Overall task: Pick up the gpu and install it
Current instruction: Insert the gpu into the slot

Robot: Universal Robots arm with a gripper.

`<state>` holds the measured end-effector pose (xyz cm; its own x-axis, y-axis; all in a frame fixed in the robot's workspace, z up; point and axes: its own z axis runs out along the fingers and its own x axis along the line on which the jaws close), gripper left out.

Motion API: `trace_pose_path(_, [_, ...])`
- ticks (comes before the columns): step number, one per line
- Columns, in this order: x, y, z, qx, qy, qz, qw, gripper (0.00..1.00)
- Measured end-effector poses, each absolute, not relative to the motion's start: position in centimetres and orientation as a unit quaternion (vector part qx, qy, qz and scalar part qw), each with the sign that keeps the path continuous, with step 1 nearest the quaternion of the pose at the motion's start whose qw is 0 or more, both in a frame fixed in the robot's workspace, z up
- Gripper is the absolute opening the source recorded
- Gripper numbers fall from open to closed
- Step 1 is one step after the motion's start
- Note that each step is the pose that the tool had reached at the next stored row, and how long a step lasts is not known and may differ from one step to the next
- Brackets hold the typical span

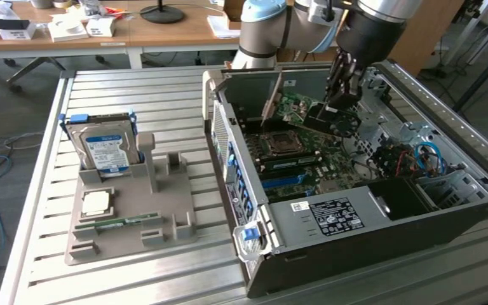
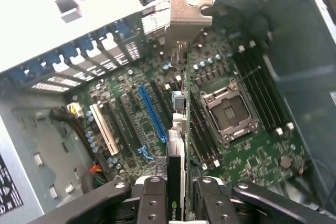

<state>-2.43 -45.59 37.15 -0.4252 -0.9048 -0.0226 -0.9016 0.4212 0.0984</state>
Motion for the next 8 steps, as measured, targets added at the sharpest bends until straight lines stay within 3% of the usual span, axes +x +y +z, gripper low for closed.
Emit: trace_pose_path(8, [-2.44,-45.59,37.02,0.595,-0.802,-0.046,0.020,0.26])
